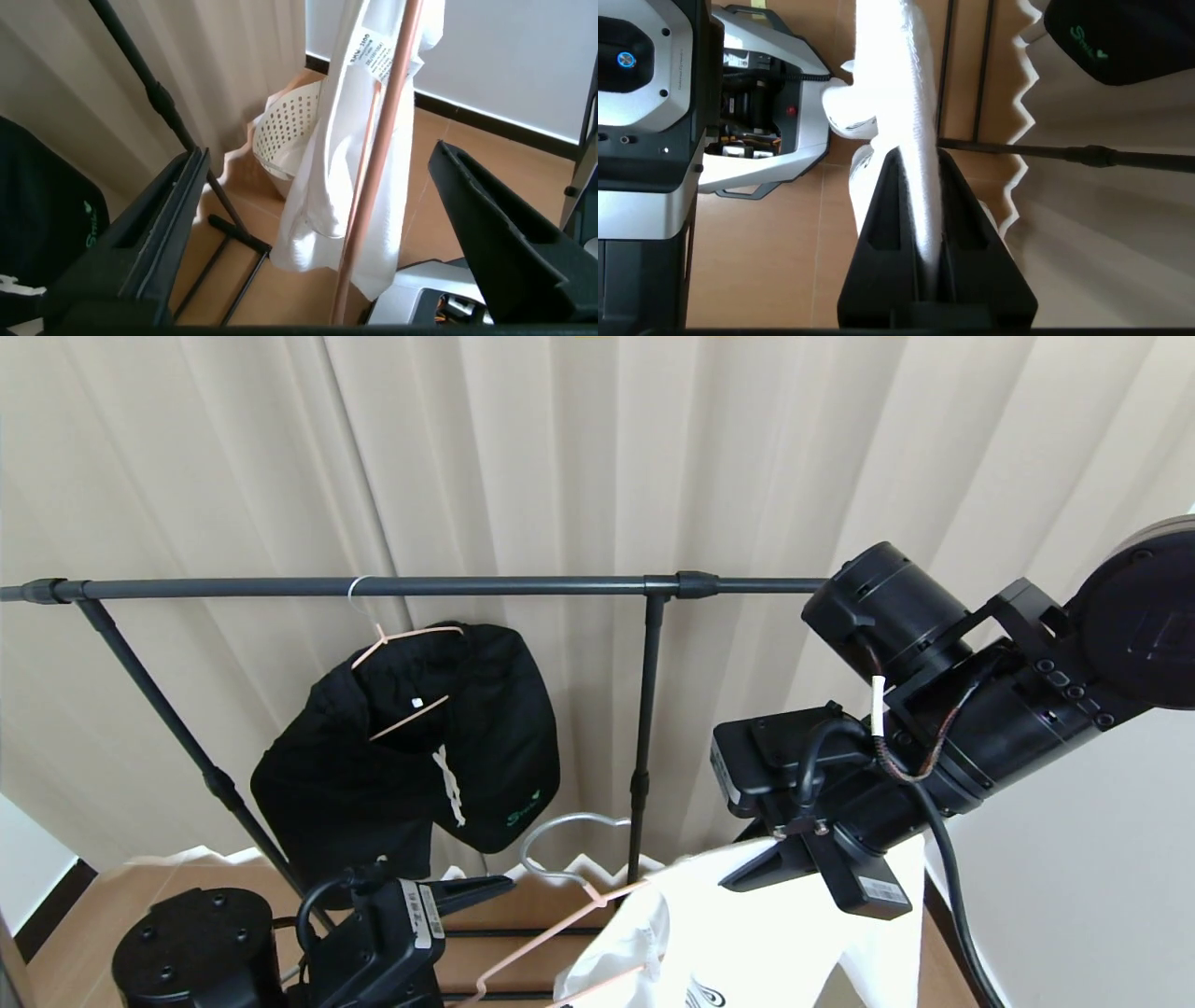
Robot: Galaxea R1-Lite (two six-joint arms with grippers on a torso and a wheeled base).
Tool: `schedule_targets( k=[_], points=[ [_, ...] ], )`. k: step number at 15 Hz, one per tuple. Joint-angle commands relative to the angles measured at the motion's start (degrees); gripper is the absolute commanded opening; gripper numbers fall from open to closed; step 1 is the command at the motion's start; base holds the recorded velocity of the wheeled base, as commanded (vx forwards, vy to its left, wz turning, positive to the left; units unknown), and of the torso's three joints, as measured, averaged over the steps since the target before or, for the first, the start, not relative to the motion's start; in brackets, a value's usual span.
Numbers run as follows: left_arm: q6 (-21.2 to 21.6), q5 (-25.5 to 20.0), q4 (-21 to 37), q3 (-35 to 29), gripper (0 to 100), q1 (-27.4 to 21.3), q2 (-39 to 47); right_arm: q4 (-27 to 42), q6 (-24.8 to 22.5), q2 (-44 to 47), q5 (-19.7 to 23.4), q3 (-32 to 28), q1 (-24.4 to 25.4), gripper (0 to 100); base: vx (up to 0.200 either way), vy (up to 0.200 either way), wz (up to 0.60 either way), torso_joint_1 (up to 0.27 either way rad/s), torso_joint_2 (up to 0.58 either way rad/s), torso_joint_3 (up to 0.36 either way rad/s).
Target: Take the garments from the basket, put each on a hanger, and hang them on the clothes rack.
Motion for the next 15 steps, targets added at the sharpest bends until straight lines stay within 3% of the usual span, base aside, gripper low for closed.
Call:
schedule_targets(
  k=[1,7,10,15],
  points=[
    [-0.05,-0.06,-0.06,0.00,100,0.07,-1.40,-0.04,-0.03,-0.32,0.01,0.19,-0.04,0,0.000,0.000,0.00,0.000,0.00,0.000],
    [-2.86,-0.15,-0.06,-0.44,100,4.20,-2.72,-0.13,-0.03,-0.58,-0.17,1.16,-0.22,0,0.000,0.000,0.00,0.000,0.00,0.000],
    [-7.08,-0.23,-0.06,-1.58,100,5.79,-4.83,-0.13,0.06,-0.76,-1.22,1.07,-0.31,0,0.000,0.000,0.00,0.000,0.00,0.000],
    [-15.26,-0.23,-0.06,-5.19,100,8.95,-7.81,-3.03,1.99,-3.04,-8.52,1.51,-0.22,0,0.000,0.000,0.00,0.000,0.00,0.000]
  ],
)
